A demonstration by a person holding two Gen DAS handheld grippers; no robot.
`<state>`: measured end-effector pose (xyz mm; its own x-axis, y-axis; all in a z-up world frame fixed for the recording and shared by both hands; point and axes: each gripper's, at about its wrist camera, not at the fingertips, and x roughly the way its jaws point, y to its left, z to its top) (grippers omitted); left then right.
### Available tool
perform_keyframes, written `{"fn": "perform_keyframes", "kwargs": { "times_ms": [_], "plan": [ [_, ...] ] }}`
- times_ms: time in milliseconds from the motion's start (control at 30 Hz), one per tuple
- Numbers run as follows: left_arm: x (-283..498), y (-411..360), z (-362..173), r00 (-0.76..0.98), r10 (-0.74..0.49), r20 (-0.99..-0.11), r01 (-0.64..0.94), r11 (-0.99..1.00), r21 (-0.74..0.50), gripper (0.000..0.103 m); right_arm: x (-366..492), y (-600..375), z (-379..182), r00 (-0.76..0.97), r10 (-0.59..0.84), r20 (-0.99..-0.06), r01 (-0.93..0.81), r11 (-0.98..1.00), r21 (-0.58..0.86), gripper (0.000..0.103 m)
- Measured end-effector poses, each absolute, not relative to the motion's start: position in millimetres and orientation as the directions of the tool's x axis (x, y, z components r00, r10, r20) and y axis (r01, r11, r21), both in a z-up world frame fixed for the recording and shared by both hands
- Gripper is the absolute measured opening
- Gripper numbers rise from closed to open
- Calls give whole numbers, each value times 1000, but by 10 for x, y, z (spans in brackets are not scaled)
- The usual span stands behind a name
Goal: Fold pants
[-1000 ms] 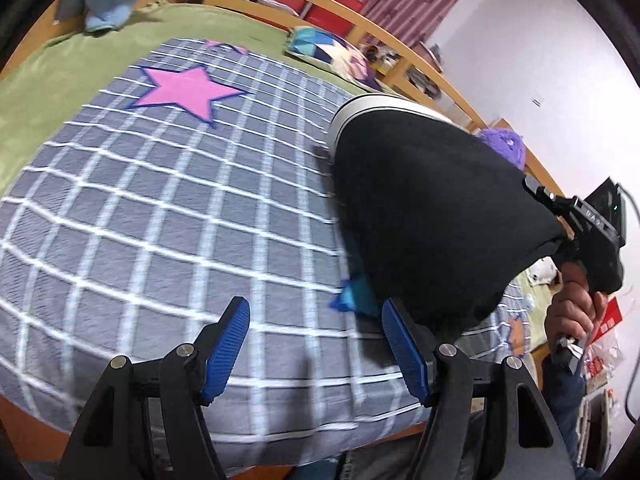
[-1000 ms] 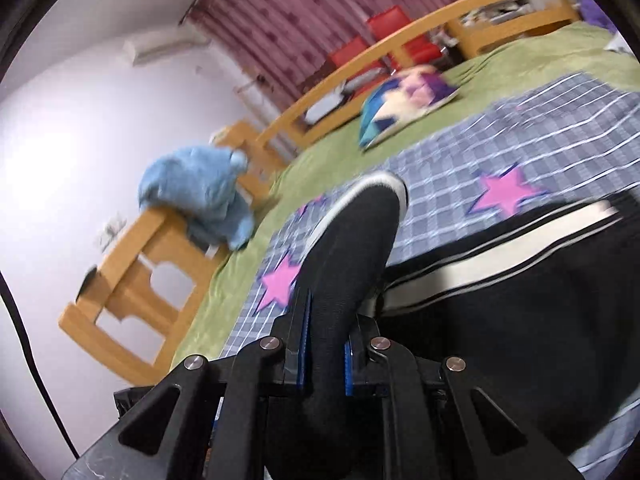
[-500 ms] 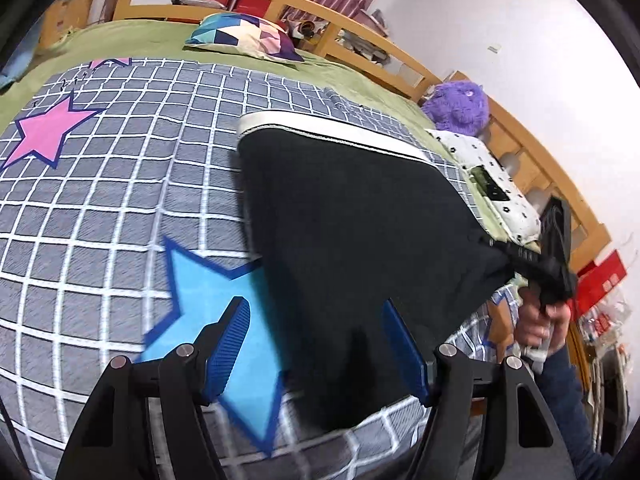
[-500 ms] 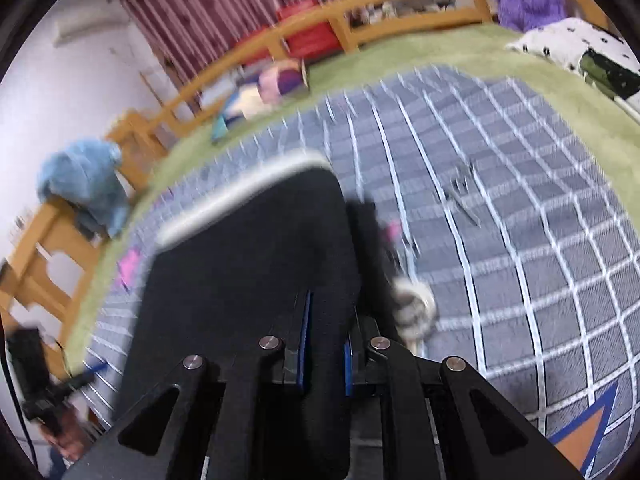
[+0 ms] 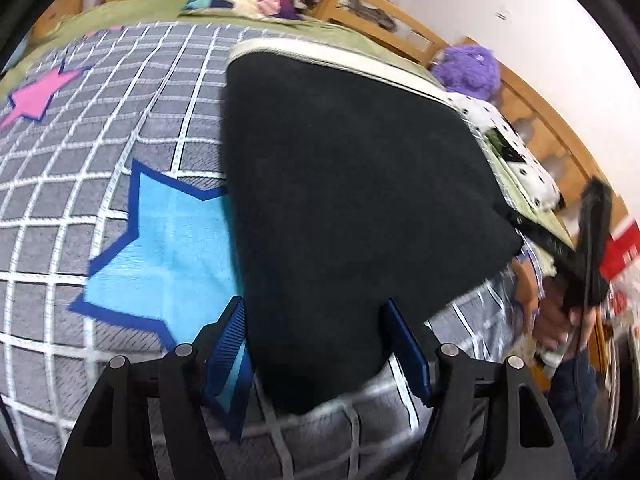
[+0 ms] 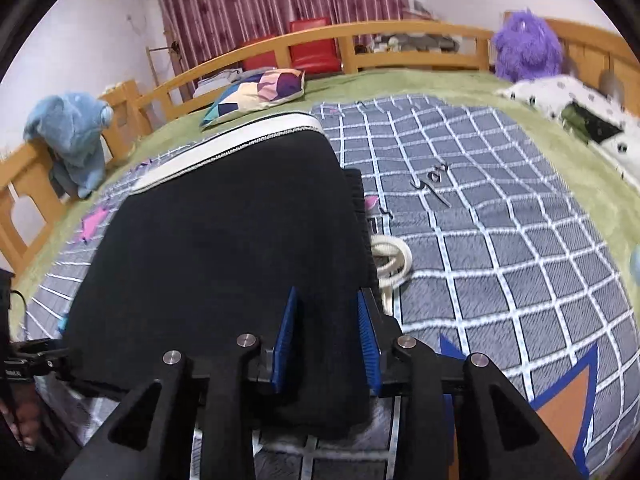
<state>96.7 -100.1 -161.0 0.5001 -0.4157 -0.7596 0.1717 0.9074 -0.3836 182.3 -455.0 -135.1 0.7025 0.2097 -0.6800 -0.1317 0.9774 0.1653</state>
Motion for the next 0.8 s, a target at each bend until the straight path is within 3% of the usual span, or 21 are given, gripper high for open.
{"fn": "perform_keyframes", "kwargs": {
  "times_ms": [200, 267, 300, 333, 400, 500, 567, 633, 700, 800],
  "plan": [
    [673, -1168, -1622, 492, -360, -793, 244, 931, -271, 68, 1692, -4629, -1331, 700, 257, -666, -99, 959, 267, 40],
    [741, -1188, -1667, 526, -291, -799, 194, 956, -220, 48, 1661, -4613, -1398, 710, 247, -659, -83, 959, 270, 41],
    [806, -1120, -1656, 540, -298, -787, 162, 955, -250, 31, 1646, -4633, -1426, 713, 255, -653, -70, 953, 295, 41],
    [838, -1042, -1638, 552, -314, -773, 143, 948, -283, 21, 1636, -4658, -1439, 712, 268, -649, -59, 944, 324, 41],
    [851, -926, -1596, 600, -261, -756, 93, 962, -258, 19, 1623, -4703, -1463, 700, 295, -651, -47, 928, 370, 41],
    [794, -902, -1606, 595, -225, -772, 100, 973, -207, 20, 1621, -4632, -1497, 663, 330, -672, -74, 922, 379, 40],
    [753, -872, -1634, 566, -248, -786, 111, 968, -225, 28, 1574, -4523, -1476, 668, 284, -688, -91, 949, 303, 40],
    [691, -828, -1614, 547, -279, -789, 126, 959, -253, 48, 1549, -4467, -1423, 670, 264, -694, -113, 960, 256, 42],
    [597, -779, -1558, 547, -292, -784, 140, 956, -258, 60, 1547, -4465, -1346, 672, 262, -692, -130, 962, 238, 44],
    [433, -578, -1452, 580, -329, -745, 153, 942, -297, 61, 1606, -4492, -1238, 684, 262, -681, -143, 963, 227, 49]
  ]
}}
